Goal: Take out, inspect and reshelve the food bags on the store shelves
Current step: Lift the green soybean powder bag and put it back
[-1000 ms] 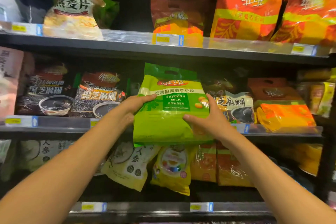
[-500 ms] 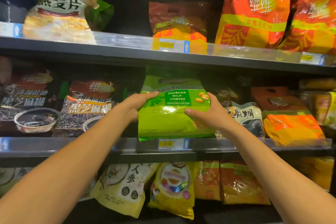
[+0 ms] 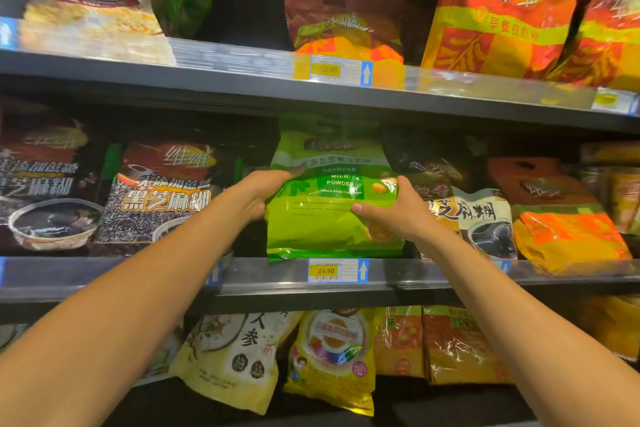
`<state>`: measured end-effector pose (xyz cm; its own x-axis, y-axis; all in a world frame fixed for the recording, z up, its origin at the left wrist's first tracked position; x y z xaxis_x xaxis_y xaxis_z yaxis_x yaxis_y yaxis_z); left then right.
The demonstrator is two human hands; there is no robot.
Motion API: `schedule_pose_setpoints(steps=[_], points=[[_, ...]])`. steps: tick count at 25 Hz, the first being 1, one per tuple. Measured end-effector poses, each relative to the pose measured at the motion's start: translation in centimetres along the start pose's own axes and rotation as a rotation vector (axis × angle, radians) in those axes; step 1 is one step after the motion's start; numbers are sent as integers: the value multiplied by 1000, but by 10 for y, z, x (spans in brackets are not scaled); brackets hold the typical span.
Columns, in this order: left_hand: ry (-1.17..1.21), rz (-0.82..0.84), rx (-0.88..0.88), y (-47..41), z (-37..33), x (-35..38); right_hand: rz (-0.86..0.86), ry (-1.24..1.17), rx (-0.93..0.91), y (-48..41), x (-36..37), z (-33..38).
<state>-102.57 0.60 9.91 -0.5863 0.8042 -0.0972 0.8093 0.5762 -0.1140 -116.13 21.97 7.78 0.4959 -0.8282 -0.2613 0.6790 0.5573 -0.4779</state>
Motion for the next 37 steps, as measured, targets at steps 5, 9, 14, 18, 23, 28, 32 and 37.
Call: schedule_pose_setpoints(steps=[5,9,14,18,23,28,32,37], points=[[-41,-38,39,-6,12,-6,2,58,31,0,6,-14],[-119,-54,57,-11,24,-4,1,142,24,4,7,-20],[-397,93,-12,1,28,-13,19,196,-9,11,5,-29],[-562,296,-46,26,35,-18,93,193,-5,14,2,-32],[-831,167,11,29,57,-27,183,351,-26,14,0,-27],[-998,-50,117,17,49,-14,23,596,-66,-2,16,-22],[-1268,-194,185,24,44,-6,-23,683,-154,-2,20,-24],[-1597,-296,520,35,33,-2,-16,962,-403,6,12,-15]])
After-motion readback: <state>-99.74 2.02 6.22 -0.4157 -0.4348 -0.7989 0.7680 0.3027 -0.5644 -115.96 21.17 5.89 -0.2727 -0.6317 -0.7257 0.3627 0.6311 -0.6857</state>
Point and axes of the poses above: each hand's wrist, its own y-axis away from the middle knuckle, its own x-axis out of the palm, z = x × y, the point moved 3 cm from there along -y, towards the middle knuckle, and after that the axes turned 14 degrees about -y, right-handed, at the moved point
